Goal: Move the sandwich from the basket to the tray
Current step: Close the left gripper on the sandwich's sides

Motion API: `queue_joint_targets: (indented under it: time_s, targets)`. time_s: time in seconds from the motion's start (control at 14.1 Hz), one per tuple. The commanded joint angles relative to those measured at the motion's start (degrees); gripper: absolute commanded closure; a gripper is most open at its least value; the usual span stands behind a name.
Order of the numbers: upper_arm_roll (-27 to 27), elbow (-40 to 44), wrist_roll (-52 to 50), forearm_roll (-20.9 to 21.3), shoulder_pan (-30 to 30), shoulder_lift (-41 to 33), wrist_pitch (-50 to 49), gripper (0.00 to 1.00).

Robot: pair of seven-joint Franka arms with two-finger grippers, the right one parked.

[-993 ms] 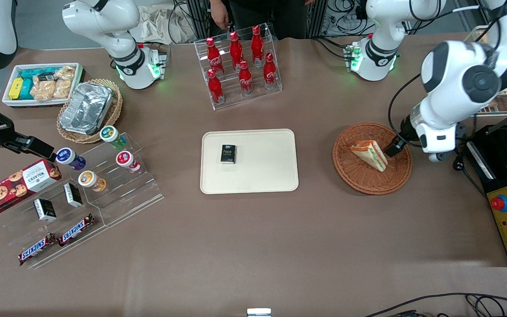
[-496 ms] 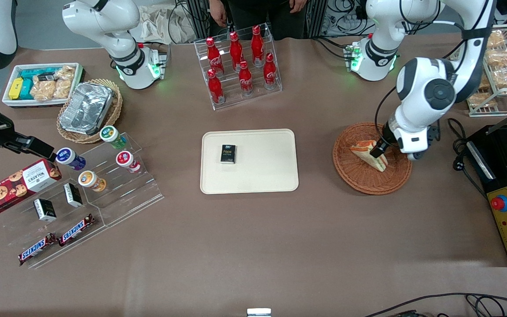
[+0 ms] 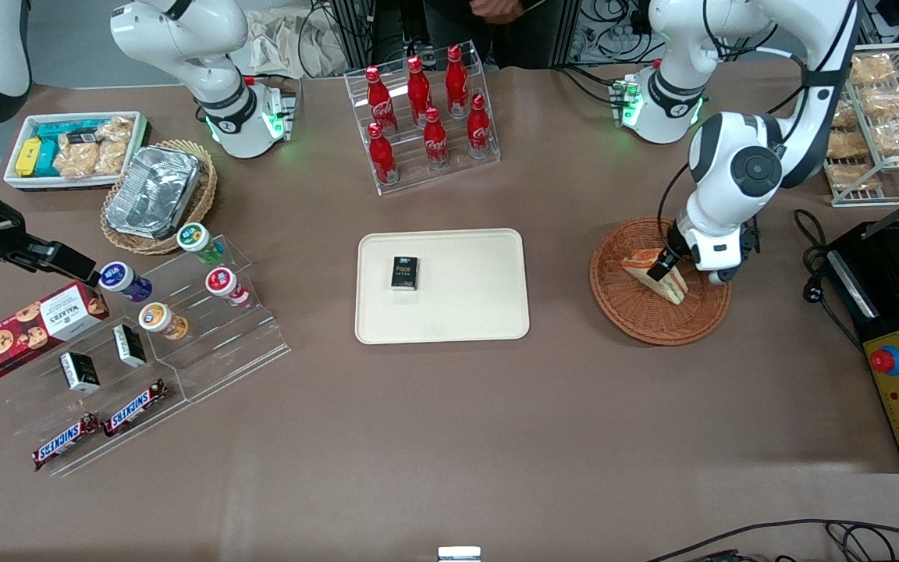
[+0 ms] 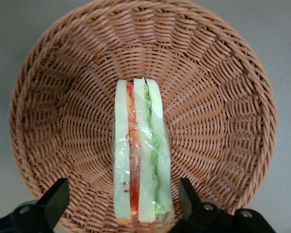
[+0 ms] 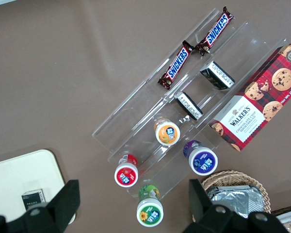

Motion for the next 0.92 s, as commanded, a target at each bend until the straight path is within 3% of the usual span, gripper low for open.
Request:
queue_joint_targets:
  time_s: [0.0,0.35,0.78,0.85]
  targets:
    - [0.2,-0.8,-1.4,1.3,-0.3,2.0,3.4,0.01]
    - [0.3,-1.2,-1.4,1.3,-0.4,4.5,7.9,0.08]
    - [0.3,-0.2,-1.4,1.4,-0.3,6.2,9.2,1.0]
    - [0.3,-0.1,-1.2,1.4,-0.3,6.1,9.2,1.0]
